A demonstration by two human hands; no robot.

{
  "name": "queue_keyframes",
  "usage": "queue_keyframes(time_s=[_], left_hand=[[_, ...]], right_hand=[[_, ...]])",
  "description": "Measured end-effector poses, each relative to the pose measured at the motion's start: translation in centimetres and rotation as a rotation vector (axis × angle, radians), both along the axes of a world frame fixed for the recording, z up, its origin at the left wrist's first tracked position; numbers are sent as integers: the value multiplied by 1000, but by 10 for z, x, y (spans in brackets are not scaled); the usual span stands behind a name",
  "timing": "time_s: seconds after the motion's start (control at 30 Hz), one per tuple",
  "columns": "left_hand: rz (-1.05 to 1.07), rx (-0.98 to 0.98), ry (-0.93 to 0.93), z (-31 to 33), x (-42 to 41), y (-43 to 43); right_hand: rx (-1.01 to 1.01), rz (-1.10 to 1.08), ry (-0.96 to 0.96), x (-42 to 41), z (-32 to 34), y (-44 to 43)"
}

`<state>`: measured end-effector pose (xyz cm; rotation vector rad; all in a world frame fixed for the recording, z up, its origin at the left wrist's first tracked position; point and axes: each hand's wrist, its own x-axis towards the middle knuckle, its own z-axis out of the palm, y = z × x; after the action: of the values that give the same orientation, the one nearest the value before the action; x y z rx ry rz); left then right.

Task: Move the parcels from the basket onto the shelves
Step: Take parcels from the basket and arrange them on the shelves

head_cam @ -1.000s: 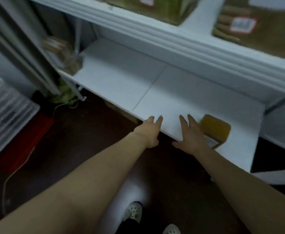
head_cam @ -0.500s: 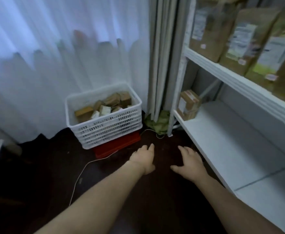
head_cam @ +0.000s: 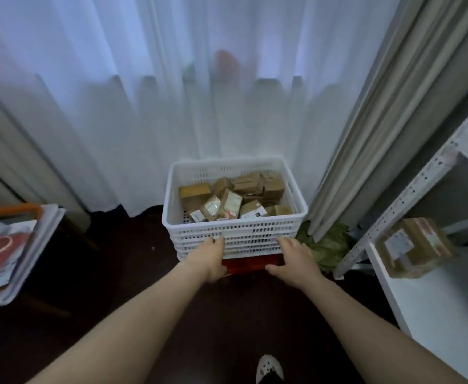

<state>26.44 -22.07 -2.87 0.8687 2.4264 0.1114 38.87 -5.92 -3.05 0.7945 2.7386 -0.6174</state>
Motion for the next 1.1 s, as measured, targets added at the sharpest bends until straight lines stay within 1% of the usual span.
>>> queue_keyframes(time_s=[0.13, 0.27, 0.47, 0.6, 0.7, 0.8, 0.97, 1.1], left_hand=[[98, -37, 2, 1, -63, 27], [166, -32, -8, -6, -123, 46], [212, -87, -91, -40, -223, 61], [192, -95, -136, -79, -306, 80], [177, -94, -197, -110, -356, 92], [154, -136, -239, -139, -397, 103], [126, -156, -182, -207, -463, 130], [104, -173, -78, -266, -505, 165]], right_hand=[[-89, 41, 11, -83, -9, 40], [-162, 107, -58, -154, -14, 71], [-208, 147, -105, -266, -48, 95], [-198, 109, -154, -339, -83, 106], [-195, 132, -228, -389, -115, 115], [-230, 160, -263, -434, -146, 120], [-251, 225, -281, -511, -216, 136], [-252, 284, -250, -557, -272, 148]])
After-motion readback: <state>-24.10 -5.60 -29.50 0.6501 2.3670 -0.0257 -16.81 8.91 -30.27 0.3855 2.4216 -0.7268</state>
